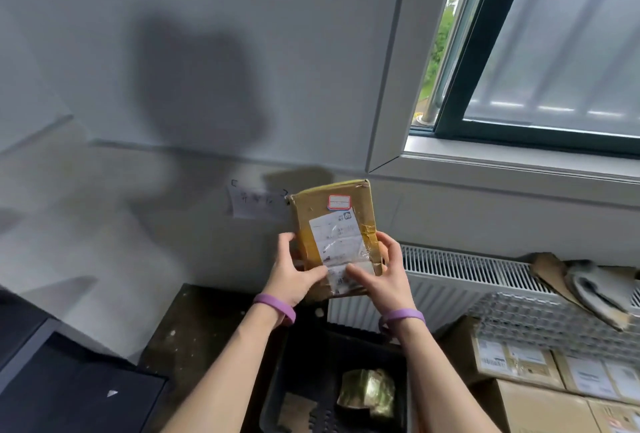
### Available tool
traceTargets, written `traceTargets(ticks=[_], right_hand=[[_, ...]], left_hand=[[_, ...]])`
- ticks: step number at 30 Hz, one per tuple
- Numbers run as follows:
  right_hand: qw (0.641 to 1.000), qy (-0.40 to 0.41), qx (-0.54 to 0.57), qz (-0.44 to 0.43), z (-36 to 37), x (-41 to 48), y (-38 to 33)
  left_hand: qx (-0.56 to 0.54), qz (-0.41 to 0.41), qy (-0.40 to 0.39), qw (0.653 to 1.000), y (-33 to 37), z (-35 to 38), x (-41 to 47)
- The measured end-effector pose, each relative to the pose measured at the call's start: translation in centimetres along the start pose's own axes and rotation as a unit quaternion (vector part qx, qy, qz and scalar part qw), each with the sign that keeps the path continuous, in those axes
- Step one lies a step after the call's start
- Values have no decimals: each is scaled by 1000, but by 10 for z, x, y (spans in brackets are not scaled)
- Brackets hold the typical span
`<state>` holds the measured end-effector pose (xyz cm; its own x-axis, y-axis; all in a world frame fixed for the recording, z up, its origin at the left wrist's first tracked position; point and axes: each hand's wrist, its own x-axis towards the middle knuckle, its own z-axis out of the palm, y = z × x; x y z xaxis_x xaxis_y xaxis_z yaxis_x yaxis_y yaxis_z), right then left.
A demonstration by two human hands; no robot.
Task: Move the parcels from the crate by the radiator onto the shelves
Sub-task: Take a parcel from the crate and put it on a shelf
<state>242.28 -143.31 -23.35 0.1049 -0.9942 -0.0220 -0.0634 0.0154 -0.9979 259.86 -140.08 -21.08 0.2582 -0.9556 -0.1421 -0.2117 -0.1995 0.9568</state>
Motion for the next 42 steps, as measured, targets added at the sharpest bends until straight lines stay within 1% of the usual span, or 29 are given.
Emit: traceTargets(ticks=[3, 4, 6, 7, 8, 9, 10, 12, 13, 14, 15, 17, 18, 19, 22, 24, 27, 28, 30, 33, 35, 37, 39, 42], right_hand=[[999, 2, 41, -7, -5, 7, -5], [999, -5, 49, -5, -7, 8, -6], [999, -18, 35, -5, -11, 10, -8], [999, -25, 23, -6, -12, 11, -9], [999, -36, 10, -4, -13, 12, -10], [999, -52, -5, -2, -14, 12, -12], [997, -72, -20, 1, -15, 13, -14], [993, -108, -51, 4, -16, 13, -18], [991, -114, -63, 0, -15, 14, -20], [991, -107, -79, -8, -14, 14, -21], [991, -87, -101, -17, -13, 14, -23], [989, -37, -137, -32, -11, 12, -23], [991, -16, -129, -33, -9, 11, -21], [995, 2, -96, -25, -6, 10, -20], [998, 39, 41, 23, 6, 5, -17], [997, 14, 67, 45, 17, 1, -11], [995, -41, 62, 60, 35, -8, 3], [995, -39, 72, 59, 38, -9, 5], [993, -6, 107, 53, 39, -6, 3], [987, 23, 153, 43, 25, 3, -9], [990, 23, 139, 19, 13, 9, -17], [993, 17, 114, -6, 5, 14, -27], [995, 5, 94, -14, 0, 19, -34], [997, -2, 78, -23, -4, 24, -38]], left_hand=[[-3, 5, 16, 1000, 9, -8, 6], [3, 5, 40, 999, 11, -10, 9], [-16, 6, 120, 993, 17, -15, 14], [-26, 27, 158, 987, 20, -18, 16], [-21, 57, 179, 982, 22, -23, 19], [-3, 84, 170, 982, 24, -28, 21], [16, 96, 135, 986, 24, -32, 23], [50, 74, 43, 995, 24, -38, 25], [57, 62, 15, 996, 23, -39, 25], [58, 54, 8, 997, 20, -40, 24], [53, 50, 22, 997, 18, -41, 23], [21, 49, 75, 996, 13, -42, 18], [0, 52, 99, 994, 10, -42, 16], [-21, 51, 120, 991, 9, -42, 13], [-60, 39, 176, 982, 8, -43, 9], [-59, 38, 203, 977, 10, -44, 9], [-97, 22, 232, 968, 14, -44, 10], [-106, 18, 230, 967, 15, -44, 11], [-86, 22, 211, 973, 17, -44, 10], [-56, 22, 148, 987, 17, -47, 11], [-74, -3, 99, 992, 14, -49, 10], [-107, -23, 100, 989, 12, -51, 13], [-128, -23, 103, 986, 12, -53, 16], [-87, -1, 59, 994, 13, -55, 15]])
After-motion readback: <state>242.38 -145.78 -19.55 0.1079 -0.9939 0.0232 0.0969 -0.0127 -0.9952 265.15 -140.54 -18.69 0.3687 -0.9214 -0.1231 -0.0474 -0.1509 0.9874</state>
